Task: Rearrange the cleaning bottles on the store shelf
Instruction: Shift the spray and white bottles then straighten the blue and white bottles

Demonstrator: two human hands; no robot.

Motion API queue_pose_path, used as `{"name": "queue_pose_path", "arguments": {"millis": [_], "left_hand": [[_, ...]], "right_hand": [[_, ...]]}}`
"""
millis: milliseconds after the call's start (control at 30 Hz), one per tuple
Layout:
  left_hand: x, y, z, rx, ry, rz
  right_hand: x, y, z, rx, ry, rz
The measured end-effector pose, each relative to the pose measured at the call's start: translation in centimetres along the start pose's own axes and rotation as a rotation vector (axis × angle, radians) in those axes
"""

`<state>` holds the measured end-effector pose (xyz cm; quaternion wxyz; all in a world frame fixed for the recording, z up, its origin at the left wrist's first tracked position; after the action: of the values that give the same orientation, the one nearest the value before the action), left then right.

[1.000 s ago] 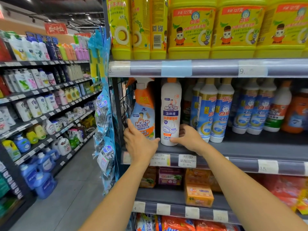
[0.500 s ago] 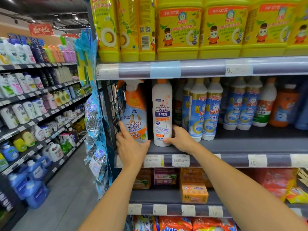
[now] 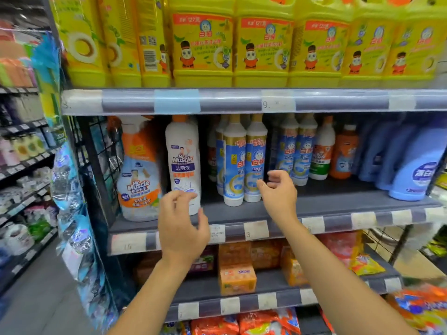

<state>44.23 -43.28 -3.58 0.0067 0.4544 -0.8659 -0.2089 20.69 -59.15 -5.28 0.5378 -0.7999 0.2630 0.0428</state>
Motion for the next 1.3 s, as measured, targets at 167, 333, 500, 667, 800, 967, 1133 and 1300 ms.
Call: {"name": "queue_pose_path", "arguments": {"millis": [167, 333, 500, 667, 800, 967, 1133, 1300], "left_hand": [[8.5, -0.6, -0.9, -0.305, -0.338, 0.102], [13.0, -3.6, -2.1, -0.644, -0.298, 0.183], [15.1, -5.4, -2.0, -0.731, -0.238, 0.163], [16.1, -5.4, -1.8, -0.760, -0.173, 0.132], [15.8, -5.2, -2.2, -0.776, -0.092, 0.119], [15.5, -5.0, -2.8, -0.739, -0.058, 0.046], [15.6, -5.1, -2.2, -0.740, -0.055, 0.015], [15.8, -5.1, -2.0, -0.762, -0.067, -0.004]], "right_hand": [[2.9, 2.2, -3.4, 0.102, -0.195, 0.025], [4.9, 1.4, -4.7, -0.027, -0.374, -0.018], [5.5, -0.1, -5.2, -0.212, -0.427, 0.128], [5.8, -0.5, -6.3, -0.249, -0.450, 0.175], [4.1, 0.5, -6.8, -0.256, -0.393, 0.131], [0.4, 4.1, -7.7, -0.169, -0.368, 0.111], [-4.7, 7.6, -10.6, -0.096, -0.267, 0.101], [-7.7, 9.8, -13.1, -0.072, -0.175, 0.114]]}}
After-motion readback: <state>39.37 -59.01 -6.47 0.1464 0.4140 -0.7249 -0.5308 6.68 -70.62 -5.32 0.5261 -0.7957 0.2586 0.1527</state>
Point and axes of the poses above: each hand's wrist, its own z-axis away from the middle knuckle, its own x-axis out of the palm, y = z × x, the point moved 10 cm from there along -z, towards the middle knuckle, and after that the axes turned 11 degrees about z, right-handed, at the moved point
